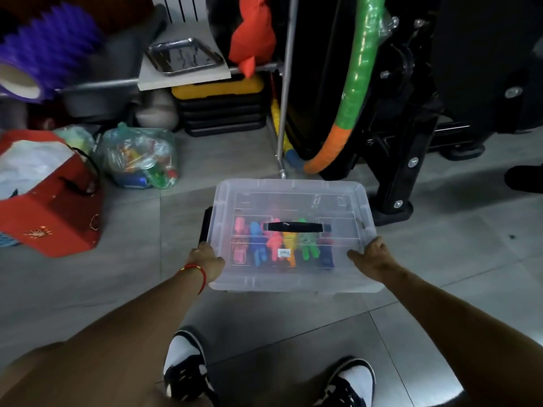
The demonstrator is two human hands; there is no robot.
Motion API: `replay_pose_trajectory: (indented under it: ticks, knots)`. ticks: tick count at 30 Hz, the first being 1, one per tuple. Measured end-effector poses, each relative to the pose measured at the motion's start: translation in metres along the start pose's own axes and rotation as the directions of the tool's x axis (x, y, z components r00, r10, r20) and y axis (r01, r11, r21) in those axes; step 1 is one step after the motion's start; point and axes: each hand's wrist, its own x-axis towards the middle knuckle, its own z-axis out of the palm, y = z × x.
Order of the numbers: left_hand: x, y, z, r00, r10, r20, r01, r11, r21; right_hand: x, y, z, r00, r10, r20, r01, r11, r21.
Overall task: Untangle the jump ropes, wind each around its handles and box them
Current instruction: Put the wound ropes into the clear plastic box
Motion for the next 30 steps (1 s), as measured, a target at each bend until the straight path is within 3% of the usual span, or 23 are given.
replay_pose_trajectory:
  ticks: [5,13,19,25,27,29,30]
  knots:
    - [0.015,-0.004,-0.006,0.989,0.044,-0.138,-0.037,0.998,0.054,0.012,-0.025,-0.002,0.996,0.087,-0.012,-0.088,0.995,-0.037]
    - [0.03,-0.01,-0.014,1.0,0.023,0.005,-0.022,0.997,-0.079,0.022,-0.019,0.003,0.992,0.123,-0.014,-0.122,0.953,-0.278]
    - [0.027,-0.034,-0.004,0.997,-0.046,0.054,0.051,0.995,-0.087,0.004,-0.02,0.001,0.983,0.158,0.095,-0.119,0.938,-0.326]
    - [-0.046,-0.056,0.015,0.978,-0.175,-0.111,0.172,0.984,-0.035,-0.032,-0.012,0.012,0.96,0.117,0.253,-0.022,0.937,-0.348]
    - [-0.065,-0.066,0.024,0.968,-0.08,-0.236,0.102,0.991,0.083,-0.039,-0.007,0.013,0.957,0.087,0.276,0.011,0.942,-0.336]
    - [-0.075,-0.061,0.03,0.919,0.277,-0.279,-0.164,0.916,0.367,-0.041,-0.005,0.012,0.965,0.046,0.259,0.036,0.952,-0.305]
    - [-0.077,-0.051,0.033,0.882,0.435,-0.183,-0.301,0.818,0.49,-0.041,-0.005,0.01,0.968,0.031,0.25,0.046,0.954,-0.297]
